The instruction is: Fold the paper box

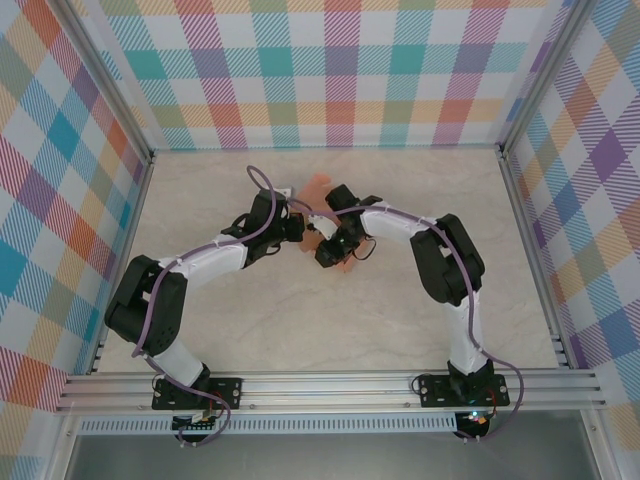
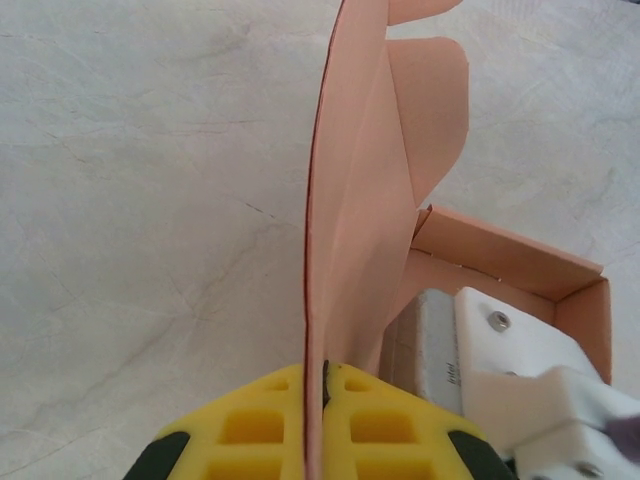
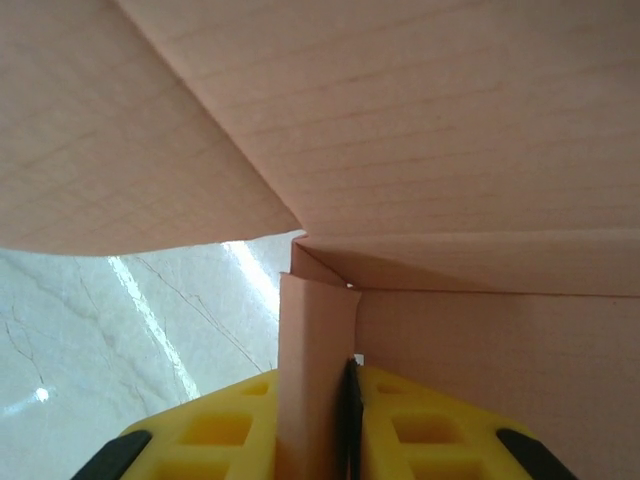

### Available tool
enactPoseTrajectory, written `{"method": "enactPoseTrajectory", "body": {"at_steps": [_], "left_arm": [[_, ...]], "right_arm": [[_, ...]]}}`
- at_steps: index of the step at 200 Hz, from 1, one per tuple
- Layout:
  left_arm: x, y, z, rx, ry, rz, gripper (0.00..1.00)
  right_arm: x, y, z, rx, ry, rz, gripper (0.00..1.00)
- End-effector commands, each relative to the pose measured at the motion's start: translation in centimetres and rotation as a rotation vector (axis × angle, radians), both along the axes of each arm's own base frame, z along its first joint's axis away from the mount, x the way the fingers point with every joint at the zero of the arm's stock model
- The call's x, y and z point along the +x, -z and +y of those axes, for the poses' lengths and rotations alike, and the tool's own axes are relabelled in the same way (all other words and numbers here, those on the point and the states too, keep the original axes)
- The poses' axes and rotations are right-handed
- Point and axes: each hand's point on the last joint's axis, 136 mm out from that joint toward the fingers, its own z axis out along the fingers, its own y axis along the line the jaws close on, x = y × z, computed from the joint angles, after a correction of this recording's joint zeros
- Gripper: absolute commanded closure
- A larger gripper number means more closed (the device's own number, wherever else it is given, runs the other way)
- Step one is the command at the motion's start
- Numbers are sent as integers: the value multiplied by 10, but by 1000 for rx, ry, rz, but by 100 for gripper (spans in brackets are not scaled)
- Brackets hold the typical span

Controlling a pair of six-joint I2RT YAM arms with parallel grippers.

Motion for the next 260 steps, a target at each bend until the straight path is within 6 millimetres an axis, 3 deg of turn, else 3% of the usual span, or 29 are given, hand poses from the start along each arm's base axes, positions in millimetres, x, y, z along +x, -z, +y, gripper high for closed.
{"method": "enactPoseTrajectory", "body": {"at_steps": [1,16,54,91,120,148,170,205,236,260], "left_arm": [[-16,20,3,53,14,78,100],[-16,18,4,51,9,72,100],[-17,20,5,50,4,75,100],[-16,21,3,54,8,80,100],[-15,21,4,58,4,81,100],[-15,22,6,73,-8,84,100],[-15,22,7,79,-13,88,100],[-12,14,5,55,-28,98,100],[-8,8,3,32,-57,125,100],[-3,2,2,3,-79,127,100]], "right_arm": [[-40,24,1,9,-7,228,79],[-43,30,0,17,0,243,76],[-41,21,6,93,15,265,88],[-36,16,5,90,4,254,87],[-33,6,9,129,-3,220,78],[-23,-22,14,195,-12,100,75],[-13,-51,13,226,-12,-26,63],[-3,-91,7,246,-5,-187,52],[13,-116,-12,195,88,-335,47],[29,-141,-38,158,275,-469,46]]}}
